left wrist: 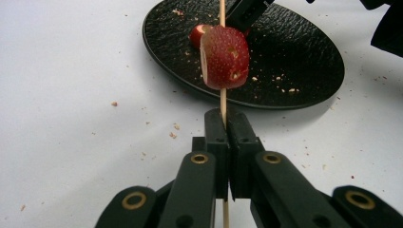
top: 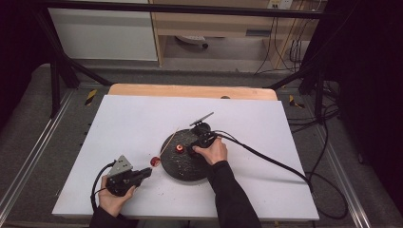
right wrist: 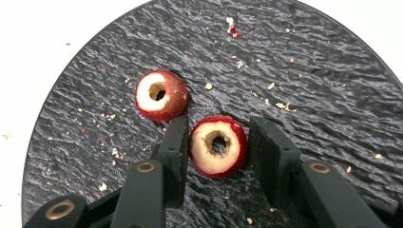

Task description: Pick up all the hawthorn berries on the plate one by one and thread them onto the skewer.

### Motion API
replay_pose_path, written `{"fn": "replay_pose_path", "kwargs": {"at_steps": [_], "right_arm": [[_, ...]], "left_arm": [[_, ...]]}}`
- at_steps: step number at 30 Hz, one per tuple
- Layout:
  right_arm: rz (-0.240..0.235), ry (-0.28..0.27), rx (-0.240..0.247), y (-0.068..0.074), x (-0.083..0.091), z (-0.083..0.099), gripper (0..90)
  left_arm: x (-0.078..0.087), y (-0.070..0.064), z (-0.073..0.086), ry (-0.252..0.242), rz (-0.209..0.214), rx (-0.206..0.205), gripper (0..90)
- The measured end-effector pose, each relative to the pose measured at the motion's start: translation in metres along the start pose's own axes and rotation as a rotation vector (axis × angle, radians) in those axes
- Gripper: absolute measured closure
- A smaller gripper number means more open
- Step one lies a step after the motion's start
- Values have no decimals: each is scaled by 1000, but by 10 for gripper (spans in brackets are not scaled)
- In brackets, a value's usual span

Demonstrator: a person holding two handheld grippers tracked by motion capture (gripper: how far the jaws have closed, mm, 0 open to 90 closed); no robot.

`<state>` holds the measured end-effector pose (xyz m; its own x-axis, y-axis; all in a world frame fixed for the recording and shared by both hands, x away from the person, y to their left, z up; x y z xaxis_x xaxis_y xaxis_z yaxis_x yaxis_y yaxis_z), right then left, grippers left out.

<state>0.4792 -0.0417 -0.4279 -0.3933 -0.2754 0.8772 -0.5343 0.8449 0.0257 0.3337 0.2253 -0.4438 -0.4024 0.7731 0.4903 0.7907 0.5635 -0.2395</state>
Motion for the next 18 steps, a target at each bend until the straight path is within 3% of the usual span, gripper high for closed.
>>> {"fn": "replay_pose_path", "kwargs": {"at_steps": [18], "right_arm": [[-11, -16, -23, -1, 18, -1, 609]], "left_arm": [[-1, -1, 0, 3, 1, -5, 881]]}}
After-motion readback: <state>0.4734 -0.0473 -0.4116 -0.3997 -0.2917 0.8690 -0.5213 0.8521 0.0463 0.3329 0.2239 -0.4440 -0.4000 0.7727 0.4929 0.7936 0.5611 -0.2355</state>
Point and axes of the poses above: each handheld gripper's, and its own axes: x roughly backward along the jaws, z roughly out of its underside, y roughly to its left, the point moved 1 cm from there along -x, roughly forward along the jaws, and after that the axes turned 13 degrees about z, right-handed, at the moved point
